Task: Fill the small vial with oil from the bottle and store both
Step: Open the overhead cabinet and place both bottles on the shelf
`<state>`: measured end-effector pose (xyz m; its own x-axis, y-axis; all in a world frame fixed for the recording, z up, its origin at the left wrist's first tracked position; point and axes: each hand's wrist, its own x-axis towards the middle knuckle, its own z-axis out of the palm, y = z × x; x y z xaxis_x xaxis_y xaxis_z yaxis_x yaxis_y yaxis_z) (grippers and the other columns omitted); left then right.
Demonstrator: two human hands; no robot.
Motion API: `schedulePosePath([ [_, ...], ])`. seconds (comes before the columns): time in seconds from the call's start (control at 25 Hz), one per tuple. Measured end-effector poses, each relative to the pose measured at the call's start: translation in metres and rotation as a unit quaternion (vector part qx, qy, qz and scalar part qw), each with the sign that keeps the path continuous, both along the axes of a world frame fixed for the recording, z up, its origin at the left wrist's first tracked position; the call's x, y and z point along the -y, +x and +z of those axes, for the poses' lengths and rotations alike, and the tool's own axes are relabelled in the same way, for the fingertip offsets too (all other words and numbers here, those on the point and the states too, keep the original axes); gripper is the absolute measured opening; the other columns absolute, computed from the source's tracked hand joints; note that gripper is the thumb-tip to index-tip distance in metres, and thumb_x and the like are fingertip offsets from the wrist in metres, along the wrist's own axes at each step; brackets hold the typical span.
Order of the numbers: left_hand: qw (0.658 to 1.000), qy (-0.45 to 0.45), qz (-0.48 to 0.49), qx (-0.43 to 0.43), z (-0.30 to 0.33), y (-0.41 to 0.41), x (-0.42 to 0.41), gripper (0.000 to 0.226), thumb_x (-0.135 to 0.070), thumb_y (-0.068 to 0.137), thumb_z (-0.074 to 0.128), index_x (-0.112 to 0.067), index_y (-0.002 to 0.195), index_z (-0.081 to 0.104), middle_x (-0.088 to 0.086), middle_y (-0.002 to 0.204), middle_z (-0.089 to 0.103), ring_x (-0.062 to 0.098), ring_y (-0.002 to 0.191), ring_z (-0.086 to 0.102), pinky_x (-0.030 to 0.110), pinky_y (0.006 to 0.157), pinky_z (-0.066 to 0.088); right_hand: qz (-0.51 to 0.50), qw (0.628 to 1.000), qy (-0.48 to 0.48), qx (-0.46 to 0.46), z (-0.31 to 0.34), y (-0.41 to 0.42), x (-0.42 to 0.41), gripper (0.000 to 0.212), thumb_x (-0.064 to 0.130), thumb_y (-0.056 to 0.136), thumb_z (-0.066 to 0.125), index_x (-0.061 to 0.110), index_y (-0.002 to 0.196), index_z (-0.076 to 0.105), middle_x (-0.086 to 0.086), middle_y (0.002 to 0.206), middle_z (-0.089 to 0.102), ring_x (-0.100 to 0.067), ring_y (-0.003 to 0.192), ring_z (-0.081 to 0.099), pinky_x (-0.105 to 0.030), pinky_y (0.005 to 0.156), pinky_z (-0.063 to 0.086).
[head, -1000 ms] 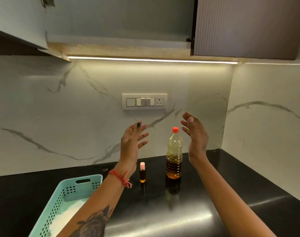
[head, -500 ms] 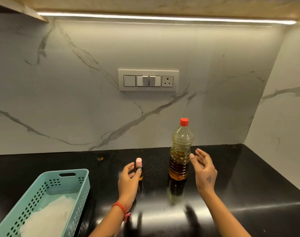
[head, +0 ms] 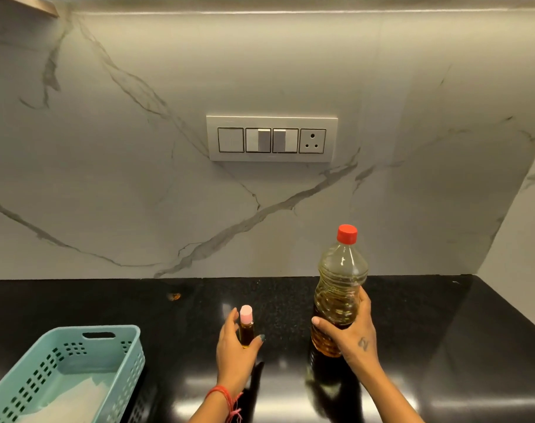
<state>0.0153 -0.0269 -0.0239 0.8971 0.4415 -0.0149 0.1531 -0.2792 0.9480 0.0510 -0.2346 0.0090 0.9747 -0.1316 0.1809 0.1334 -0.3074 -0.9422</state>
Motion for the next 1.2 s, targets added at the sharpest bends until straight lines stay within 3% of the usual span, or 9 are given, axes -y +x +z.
schedulePosePath([
  [0.2, 0.999, 0.034, 0.018, -0.005, -0.005, 0.006, -0.001, 0.044, -0.009, 0.075, 0.073, -0.018, 0.114, 0.056, 0.002, 0.101, 0.064, 0.024, 0.101, 0.060, 0.031, 0.088, 0.045, -0.031, 0.999, -0.034, -0.005, -0.006, 0.004, 0.000, 0.099, 0.035, 0.056, 0.087, 0.030, 0.135, 0.029, 0.000, 0.121, 0.055, -0.017, 0.105, 0.052, -0.033, 0.089, 0.040],
  [0.4, 0.999, 0.026, 0.026, -0.014, 0.001, 0.003, -0.002, 0.042, -0.010, 0.070, 0.076, -0.020, 0.106, 0.059, -0.001, 0.091, 0.064, 0.016, 0.090, 0.059, 0.024, 0.081, 0.040, -0.065, 0.997, -0.037, -0.014, 0.002, 0.003, -0.003, 0.094, 0.038, 0.055, 0.087, 0.031, 0.132, 0.033, 0.002, 0.112, 0.058, -0.020, 0.104, 0.054, -0.040, 0.094, 0.040],
  [0.52, 0.999, 0.025, 0.030, -0.016, 0.007, -0.003, -0.006, 0.044, -0.013, 0.063, 0.080, -0.031, 0.097, 0.058, -0.001, 0.092, 0.069, 0.016, 0.091, 0.063, 0.023, 0.081, 0.041, -0.073, 0.996, -0.036, -0.035, 0.007, -0.002, -0.006, 0.100, 0.042, 0.052, 0.087, 0.033, 0.133, 0.029, -0.001, 0.122, 0.058, -0.025, 0.113, 0.053, -0.045, 0.101, 0.037],
  [0.6, 0.999, 0.032, 0.033, -0.017, 0.012, -0.009, -0.011, 0.045, -0.014, 0.061, 0.082, -0.026, 0.100, 0.063, 0.001, 0.093, 0.071, 0.017, 0.094, 0.065, 0.024, 0.083, 0.044, -0.075, 0.996, -0.030, -0.042, 0.014, -0.010, -0.006, 0.102, 0.043, 0.050, 0.088, 0.034, 0.133, 0.029, -0.001, 0.123, 0.058, -0.026, 0.114, 0.053, -0.045, 0.103, 0.036],
  [0.8, 0.999, 0.048, 0.008, 0.000, 0.056, -0.032, -0.021, 0.049, -0.020, 0.068, 0.078, -0.023, 0.113, 0.058, -0.002, 0.104, 0.067, 0.014, 0.100, 0.061, 0.030, 0.097, 0.045, -0.060, 0.998, -0.006, -0.004, 0.051, -0.045, -0.007, 0.100, 0.039, 0.048, 0.090, 0.032, 0.131, 0.034, 0.017, 0.093, 0.054, -0.012, 0.090, 0.049, -0.037, 0.100, 0.037],
  [0.92, 0.998, 0.045, -0.009, 0.033, 0.093, -0.050, -0.027, 0.046, -0.021, 0.069, 0.078, -0.025, 0.110, 0.058, -0.006, 0.098, 0.067, 0.011, 0.095, 0.061, 0.024, 0.093, 0.044, -0.039, 0.999, -0.020, 0.028, 0.085, -0.070, -0.006, 0.098, 0.041, 0.048, 0.089, 0.033, 0.129, 0.034, 0.025, 0.086, 0.049, -0.009, 0.084, 0.049, -0.036, 0.099, 0.038],
  [1.08, 0.994, 0.039, -0.047, 0.086, 0.144, -0.079, -0.033, 0.044, -0.022, 0.065, 0.081, -0.023, 0.106, 0.063, -0.007, 0.093, 0.070, 0.010, 0.092, 0.064, 0.031, 0.095, 0.048, -0.033, 0.995, -0.011, 0.097, 0.136, -0.107, -0.004, 0.087, 0.041, 0.048, 0.090, 0.045, 0.115, 0.034, 0.026, 0.088, 0.055, -0.002, 0.078, 0.052, -0.032, 0.091, 0.041],
  [1.2, 0.985, 0.073, -0.072, 0.139, 0.192, -0.103, -0.039, 0.039, -0.023, 0.068, 0.079, -0.021, 0.104, 0.064, -0.006, 0.093, 0.071, 0.010, 0.092, 0.064, 0.027, 0.091, 0.048, -0.019, 0.989, -0.002, 0.147, 0.175, -0.130, -0.004, 0.085, 0.036, 0.045, 0.092, 0.043, 0.112, 0.039, 0.021, 0.086, 0.059, 0.006, 0.078, 0.052, -0.021, 0.074, 0.040],
])
